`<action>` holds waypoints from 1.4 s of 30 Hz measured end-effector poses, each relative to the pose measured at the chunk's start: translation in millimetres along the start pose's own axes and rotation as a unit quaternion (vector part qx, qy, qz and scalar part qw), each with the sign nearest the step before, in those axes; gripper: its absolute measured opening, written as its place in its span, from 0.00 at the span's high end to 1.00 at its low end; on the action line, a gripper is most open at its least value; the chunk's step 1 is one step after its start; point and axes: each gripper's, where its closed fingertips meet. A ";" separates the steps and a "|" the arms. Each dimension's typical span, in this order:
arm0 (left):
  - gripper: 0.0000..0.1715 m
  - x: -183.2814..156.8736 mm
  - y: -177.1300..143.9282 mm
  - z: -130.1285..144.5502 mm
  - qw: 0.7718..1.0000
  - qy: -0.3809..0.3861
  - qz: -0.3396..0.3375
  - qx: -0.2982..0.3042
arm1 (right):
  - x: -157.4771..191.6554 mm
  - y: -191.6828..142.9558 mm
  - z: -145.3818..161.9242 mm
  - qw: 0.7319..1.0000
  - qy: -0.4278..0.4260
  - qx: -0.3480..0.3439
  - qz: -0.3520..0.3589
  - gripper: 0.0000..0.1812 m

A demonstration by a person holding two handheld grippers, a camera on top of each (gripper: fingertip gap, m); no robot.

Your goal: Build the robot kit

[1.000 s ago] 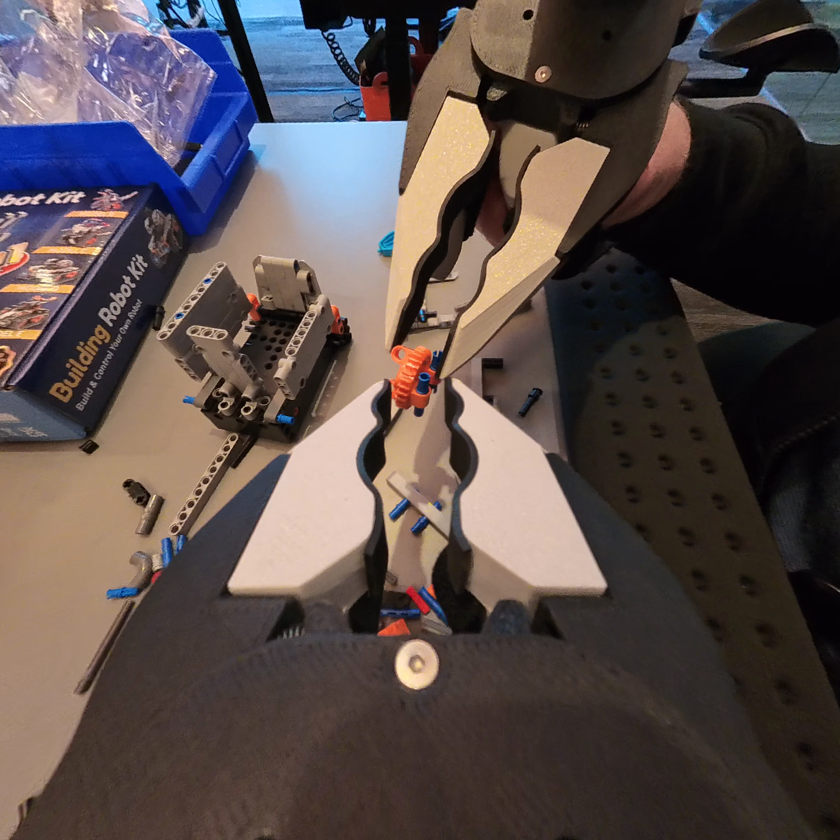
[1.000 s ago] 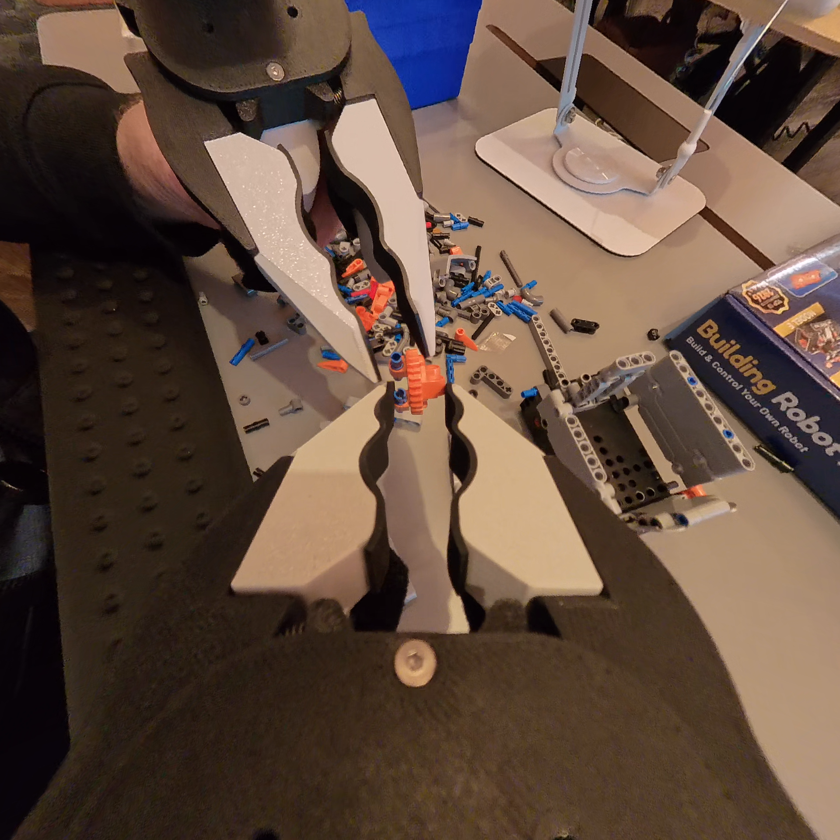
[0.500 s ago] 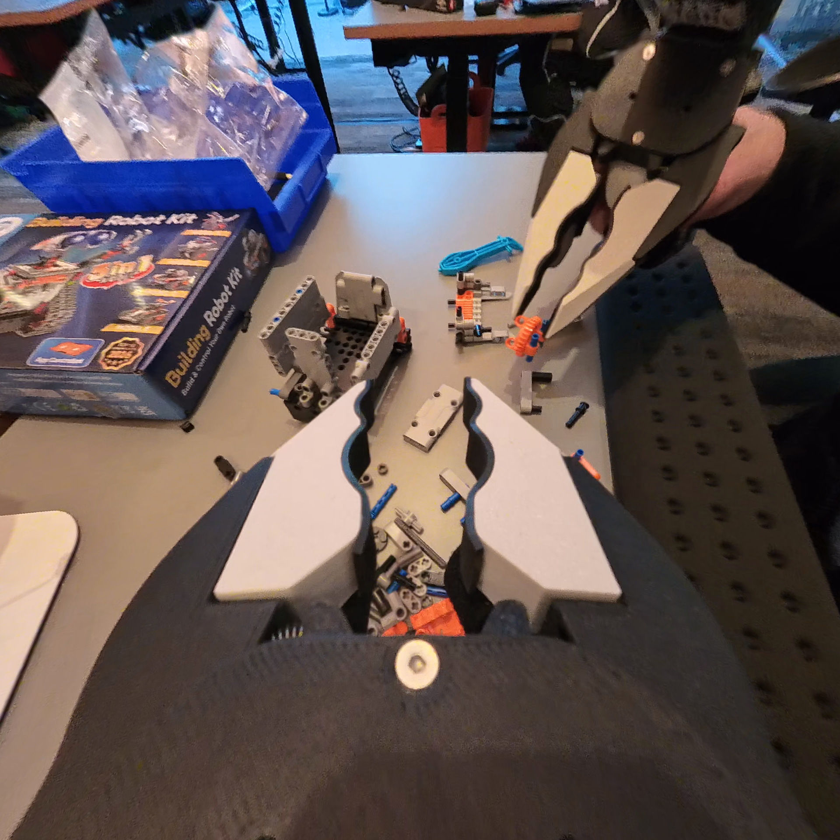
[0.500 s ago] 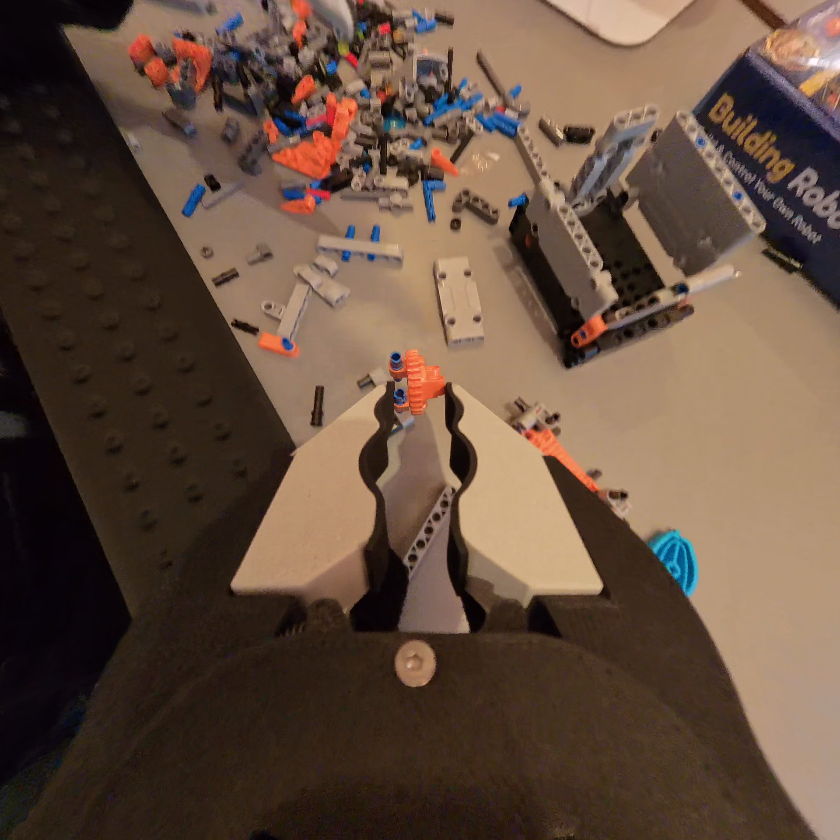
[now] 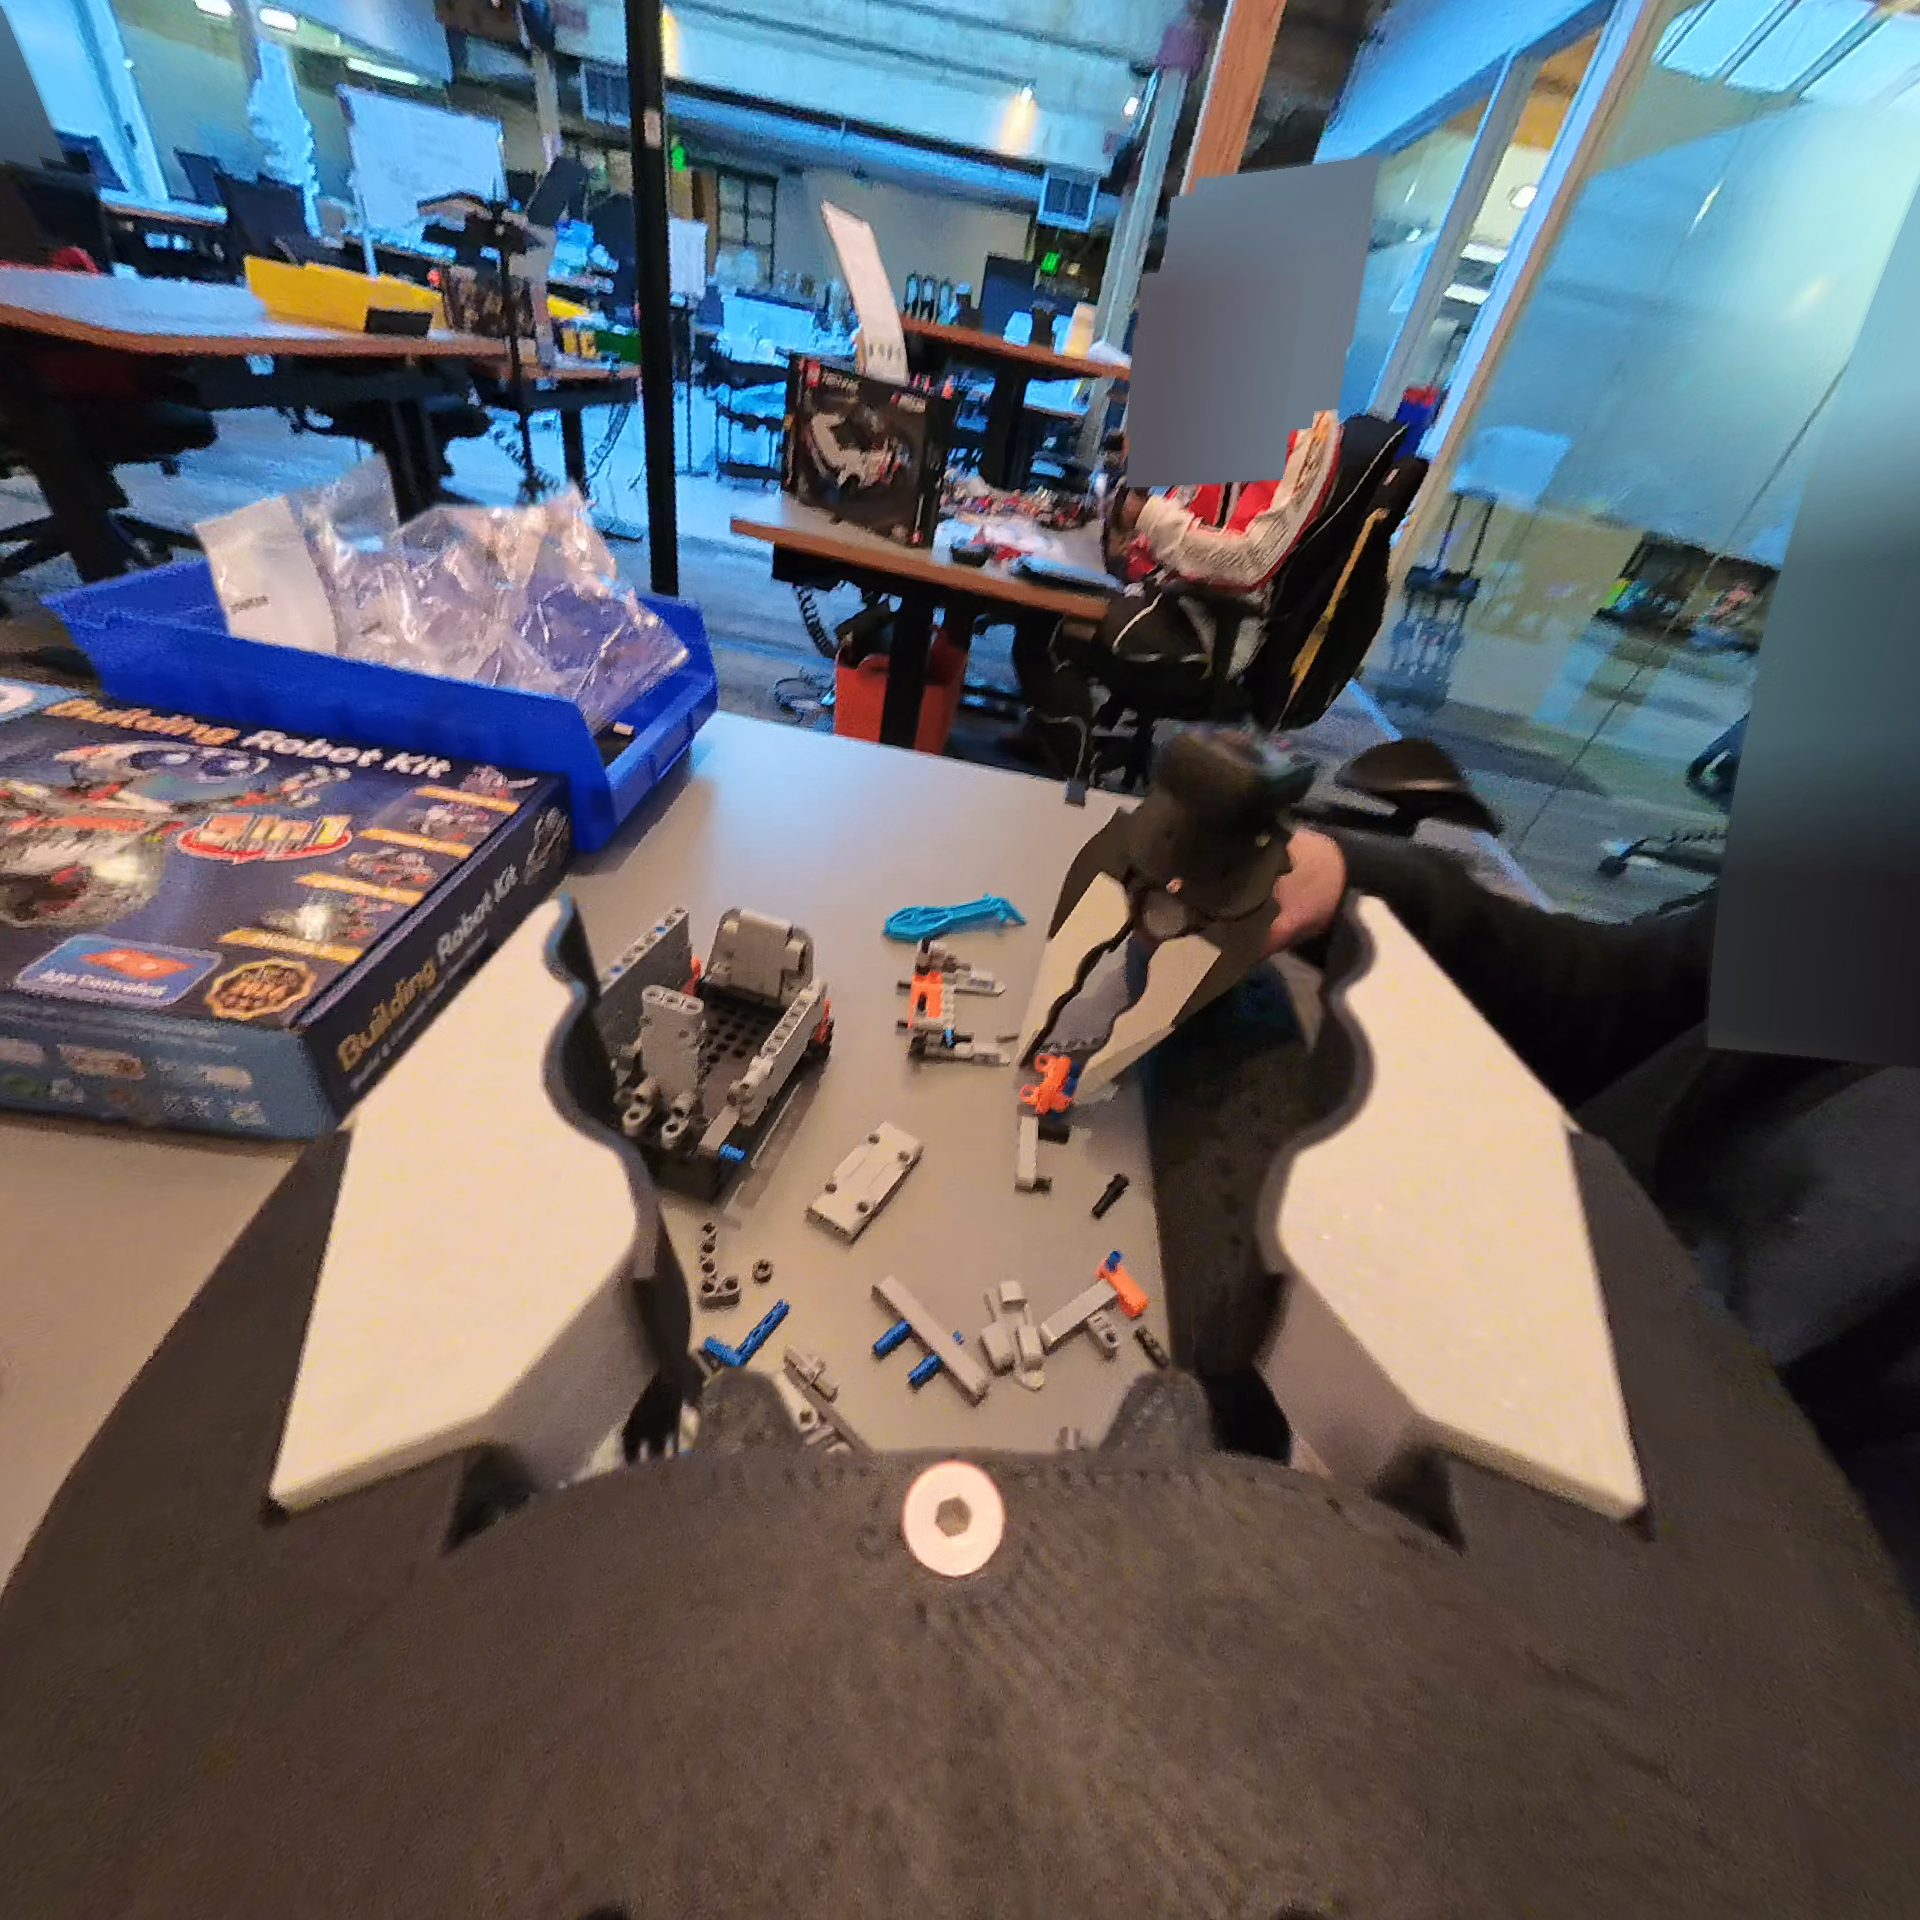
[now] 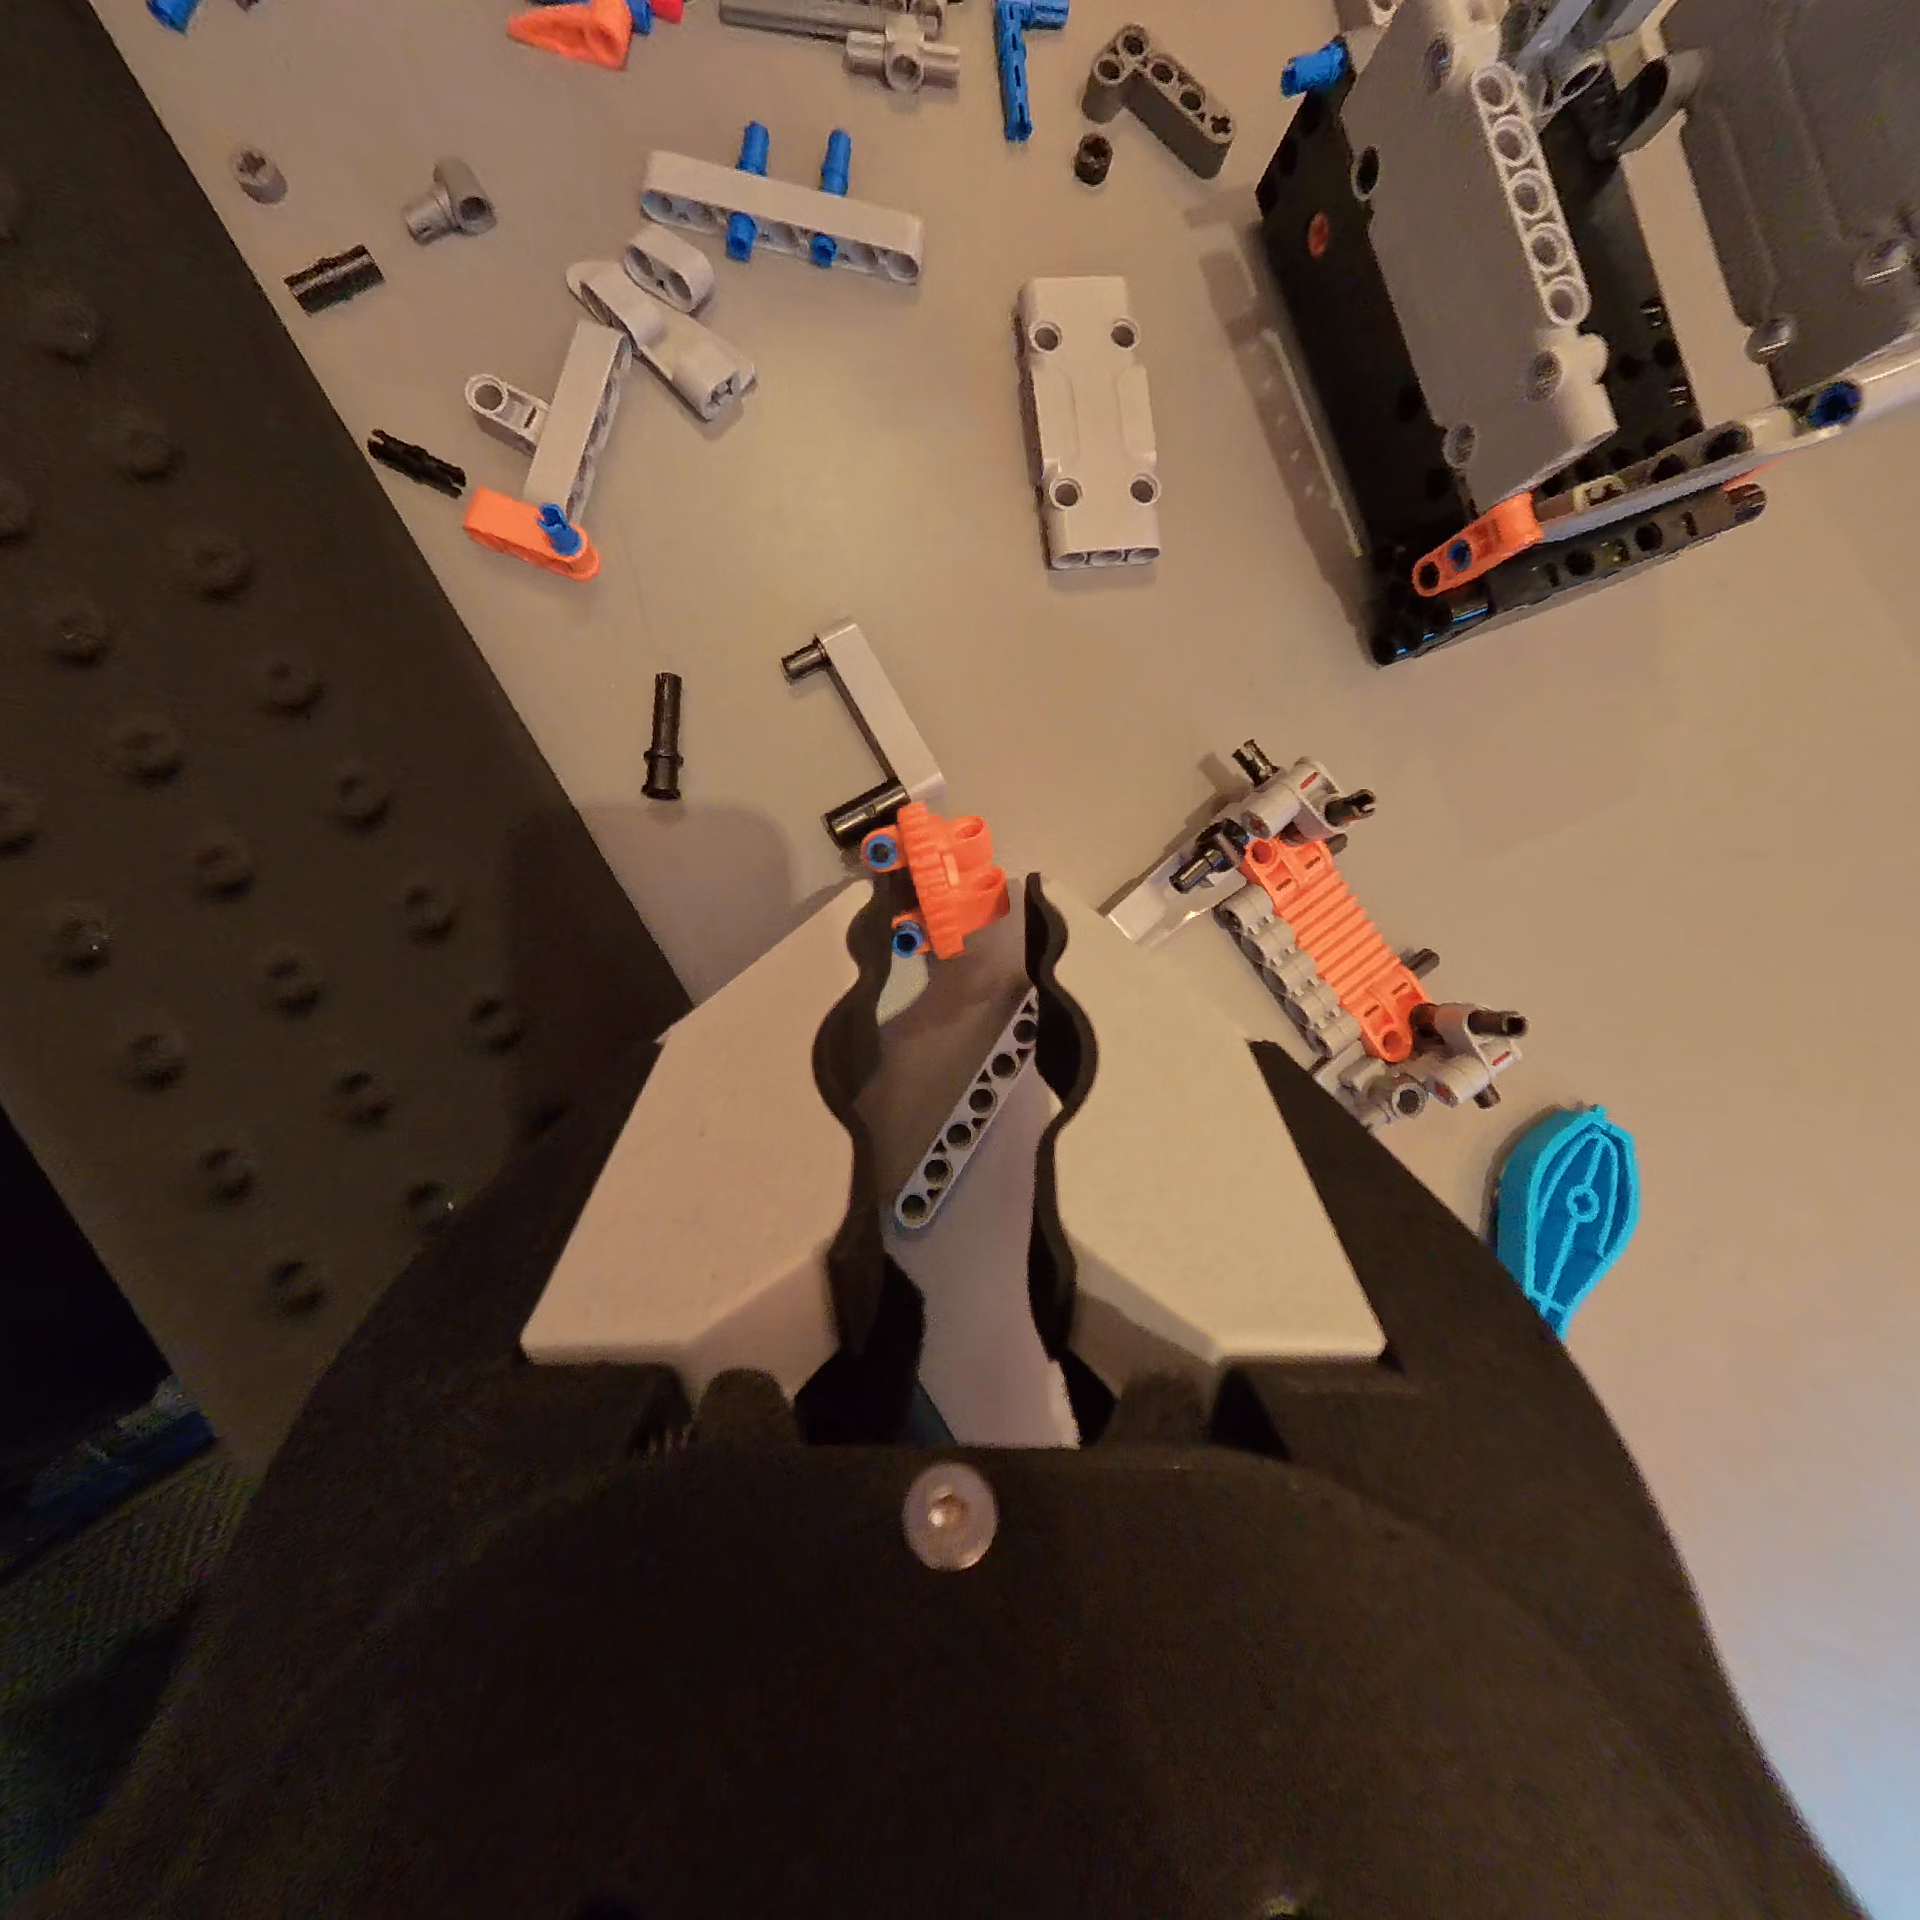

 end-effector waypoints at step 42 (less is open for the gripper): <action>0.80 -2.4 -304.2 149.3 0.857 0.025 -0.341 0.385 | -22.1 82.5 -214.5 0.983 -0.172 -0.006 -0.068 0.88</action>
Point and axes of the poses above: each gripper's, where its closed fingertips meet, y out along the fingers, z out of its underside, x = y × z across the jaws, and after that the axes turned 15 degrees about -x, right-handed
